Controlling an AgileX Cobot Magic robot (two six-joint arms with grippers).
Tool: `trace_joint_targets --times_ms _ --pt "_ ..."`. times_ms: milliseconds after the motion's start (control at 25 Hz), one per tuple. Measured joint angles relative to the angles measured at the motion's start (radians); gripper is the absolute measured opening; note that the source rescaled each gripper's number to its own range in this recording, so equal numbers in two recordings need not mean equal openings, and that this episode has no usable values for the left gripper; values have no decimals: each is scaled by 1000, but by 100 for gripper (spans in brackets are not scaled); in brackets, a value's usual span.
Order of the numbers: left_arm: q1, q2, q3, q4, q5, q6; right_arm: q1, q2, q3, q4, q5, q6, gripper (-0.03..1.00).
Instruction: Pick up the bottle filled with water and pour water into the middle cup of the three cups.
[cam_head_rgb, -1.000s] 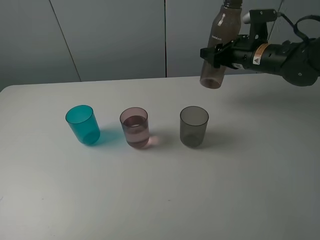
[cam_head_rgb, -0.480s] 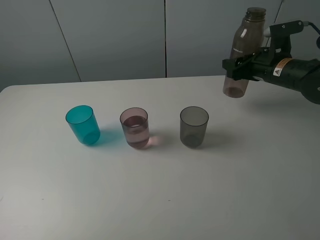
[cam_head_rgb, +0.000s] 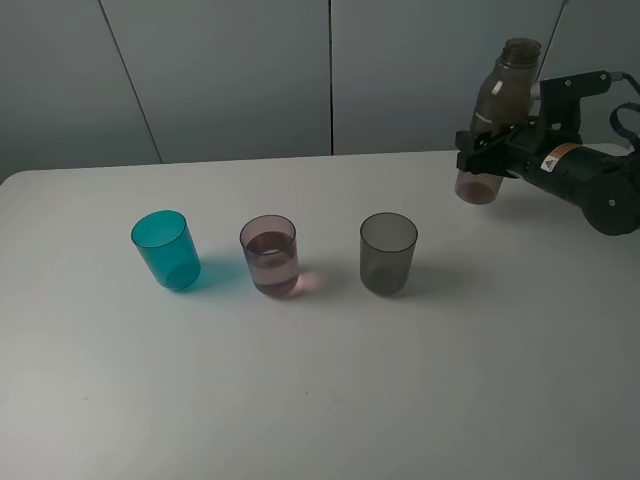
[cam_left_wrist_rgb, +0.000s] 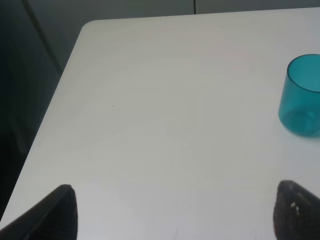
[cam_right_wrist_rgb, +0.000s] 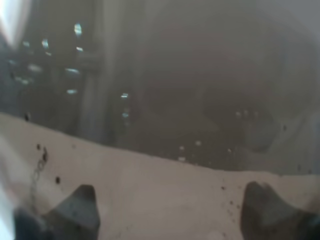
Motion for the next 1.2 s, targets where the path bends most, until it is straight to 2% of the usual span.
trace_joint_targets --times_ms 160,360,1200 --pt "0 0 0 0 0 0 0 36 4 51 -31 -49 2" --pt "0 0 0 0 0 0 0 69 4 54 -33 -113 2" --pt "0 0 0 0 0 0 0 100 5 58 -23 -121 2"
